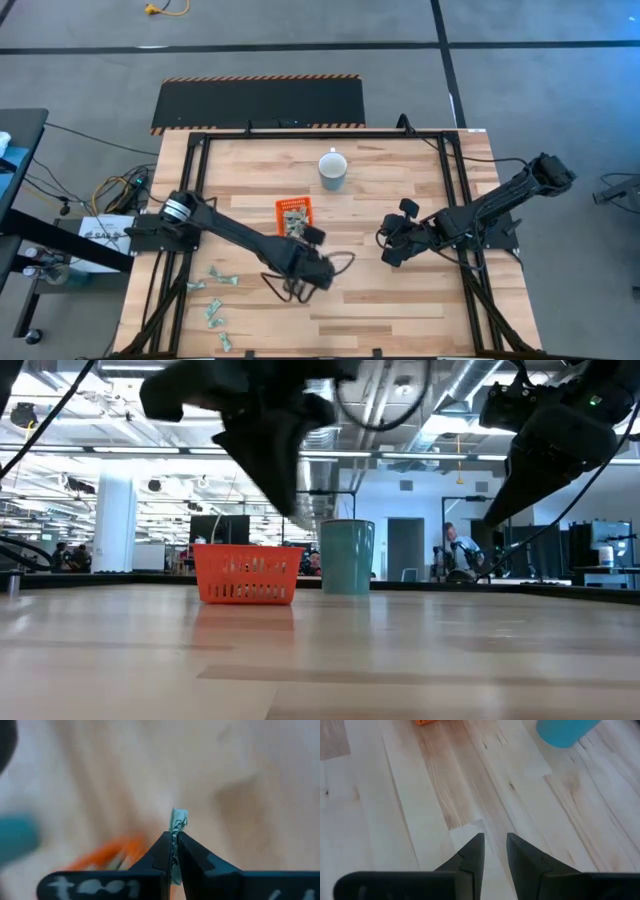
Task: Pick and place items into bin
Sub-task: Put the green stevia packet into the orange bin
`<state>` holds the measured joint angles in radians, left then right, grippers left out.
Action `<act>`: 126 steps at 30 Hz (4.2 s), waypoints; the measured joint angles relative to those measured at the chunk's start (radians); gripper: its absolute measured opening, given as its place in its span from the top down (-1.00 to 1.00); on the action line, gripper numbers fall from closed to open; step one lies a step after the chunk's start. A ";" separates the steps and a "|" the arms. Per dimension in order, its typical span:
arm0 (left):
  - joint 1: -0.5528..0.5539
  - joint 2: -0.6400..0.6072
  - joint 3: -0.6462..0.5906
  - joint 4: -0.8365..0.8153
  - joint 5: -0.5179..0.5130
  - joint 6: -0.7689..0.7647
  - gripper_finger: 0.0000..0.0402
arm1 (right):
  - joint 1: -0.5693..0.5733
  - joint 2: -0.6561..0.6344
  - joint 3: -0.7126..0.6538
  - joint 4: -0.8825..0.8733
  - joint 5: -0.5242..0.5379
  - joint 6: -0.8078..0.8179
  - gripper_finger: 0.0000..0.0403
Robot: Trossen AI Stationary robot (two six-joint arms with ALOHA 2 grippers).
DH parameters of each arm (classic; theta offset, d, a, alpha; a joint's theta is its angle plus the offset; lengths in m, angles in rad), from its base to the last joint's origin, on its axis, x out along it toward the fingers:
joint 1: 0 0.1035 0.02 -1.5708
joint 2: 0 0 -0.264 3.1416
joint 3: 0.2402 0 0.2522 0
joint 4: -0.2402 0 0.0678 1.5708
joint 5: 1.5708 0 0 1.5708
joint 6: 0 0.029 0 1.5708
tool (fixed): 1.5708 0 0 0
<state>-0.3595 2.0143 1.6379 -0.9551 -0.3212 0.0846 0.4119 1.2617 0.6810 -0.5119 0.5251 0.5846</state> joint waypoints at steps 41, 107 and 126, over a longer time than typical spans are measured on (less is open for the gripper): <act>0.489 -0.051 0.002 -0.376 0.316 -0.017 0.42 | 0.000 0.000 0.000 0.034 0.000 -0.008 0.62; -0.337 -0.703 -0.989 0.314 0.270 -0.896 0.35 | -0.049 0.003 0.000 0.123 0.139 -0.098 0.62; -0.369 -0.539 -0.981 0.299 0.287 -0.798 0.35 | -0.048 0.003 0.000 0.132 0.138 -0.096 0.62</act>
<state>-0.7280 1.4755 0.6568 -0.6565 -0.0344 -0.7136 0.3641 1.2648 0.6807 -0.3794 0.6636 0.4889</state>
